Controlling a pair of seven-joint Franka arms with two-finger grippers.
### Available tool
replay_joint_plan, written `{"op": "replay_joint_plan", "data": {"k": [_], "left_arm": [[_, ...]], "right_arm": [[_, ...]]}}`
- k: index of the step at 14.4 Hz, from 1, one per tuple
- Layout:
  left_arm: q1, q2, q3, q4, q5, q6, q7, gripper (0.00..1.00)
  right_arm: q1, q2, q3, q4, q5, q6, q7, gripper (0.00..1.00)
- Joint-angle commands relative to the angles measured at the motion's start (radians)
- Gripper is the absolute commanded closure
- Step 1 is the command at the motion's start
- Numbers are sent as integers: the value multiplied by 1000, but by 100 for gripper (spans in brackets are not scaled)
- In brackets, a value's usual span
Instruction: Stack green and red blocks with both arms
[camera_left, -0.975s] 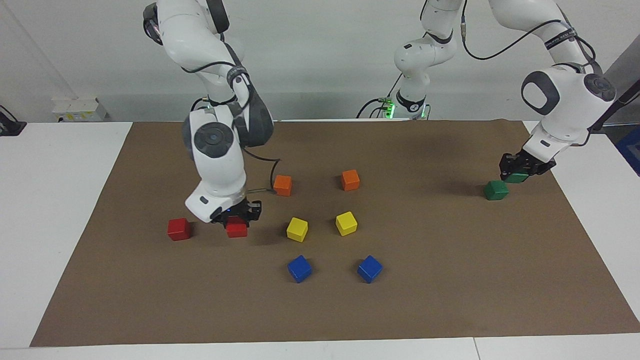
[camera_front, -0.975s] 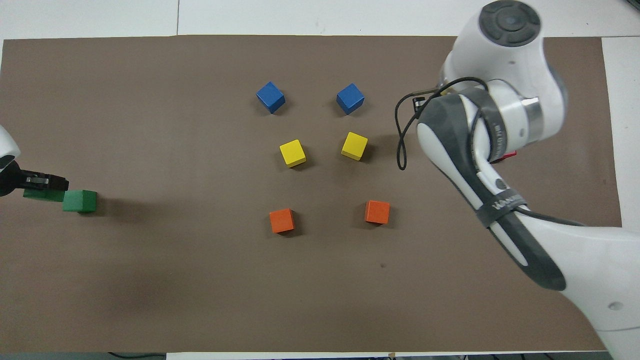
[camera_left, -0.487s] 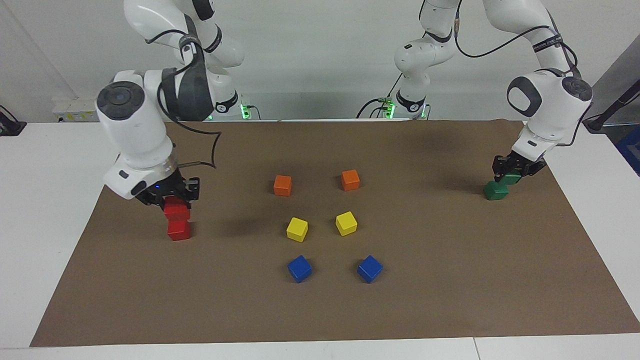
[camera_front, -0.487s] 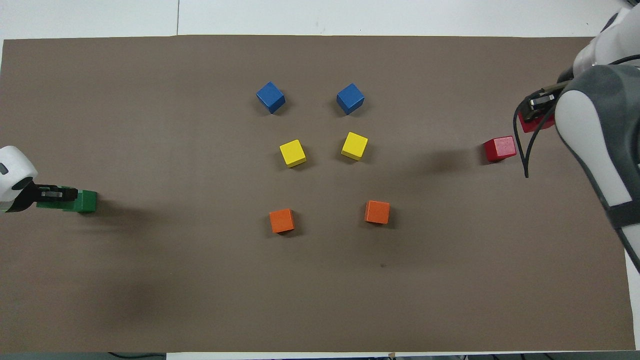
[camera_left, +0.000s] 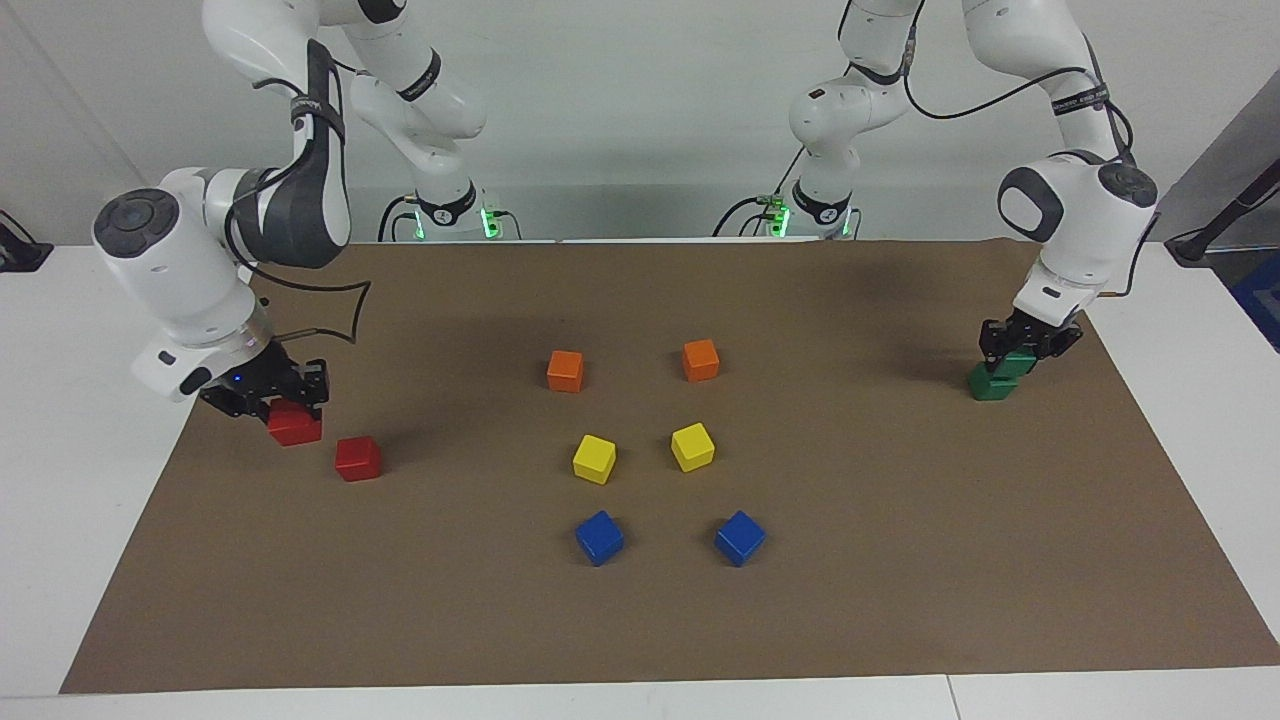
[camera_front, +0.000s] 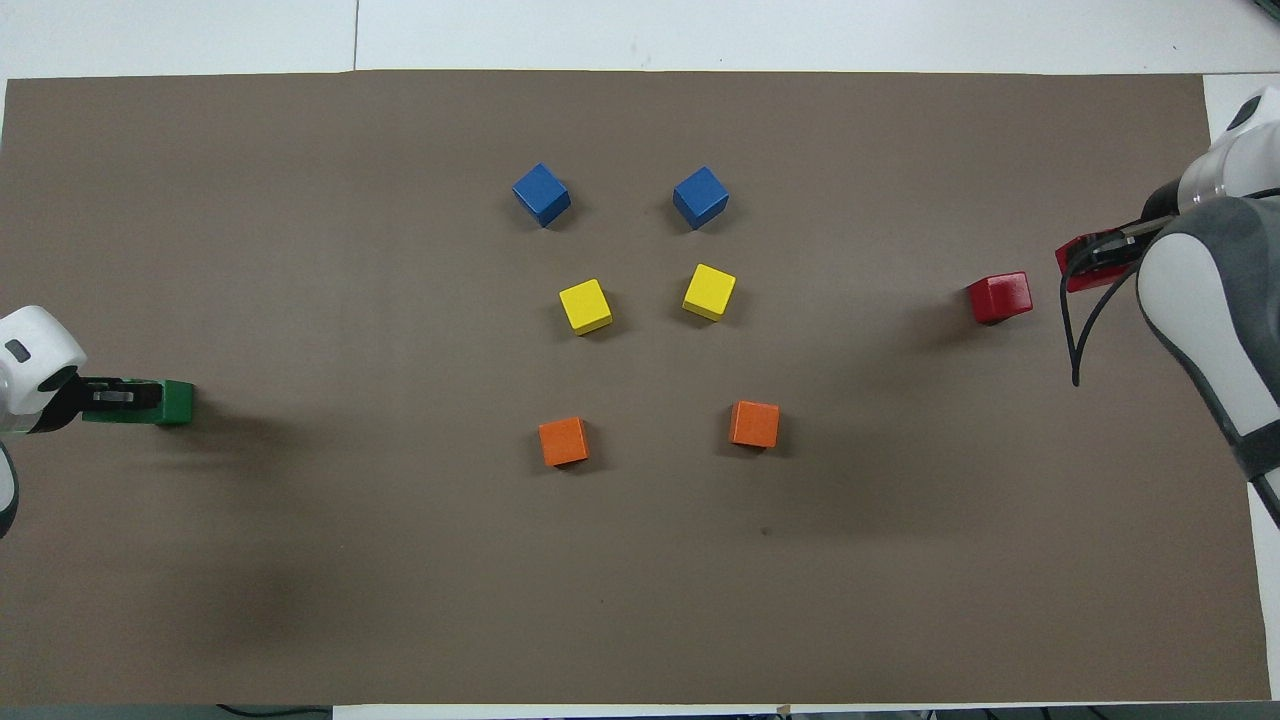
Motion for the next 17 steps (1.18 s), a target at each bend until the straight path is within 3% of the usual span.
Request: {"op": "replay_joint_plan", "data": {"k": [1, 4, 9, 17], "left_arm": [[14, 9, -6, -17, -25, 38, 23, 100], [14, 9, -6, -20, -28, 38, 21, 100], [17, 8, -6, -26, -35, 41, 21, 100], [25, 28, -6, -26, -35, 63, 23, 100]], "right_arm": [[-23, -82, 13, -110, 66, 39, -21, 100], [-23, -139, 11, -171, 72, 43, -4, 100], [-16, -144, 11, -208, 72, 107, -4, 100], [6, -66, 14, -219, 70, 261, -14, 100]]}}
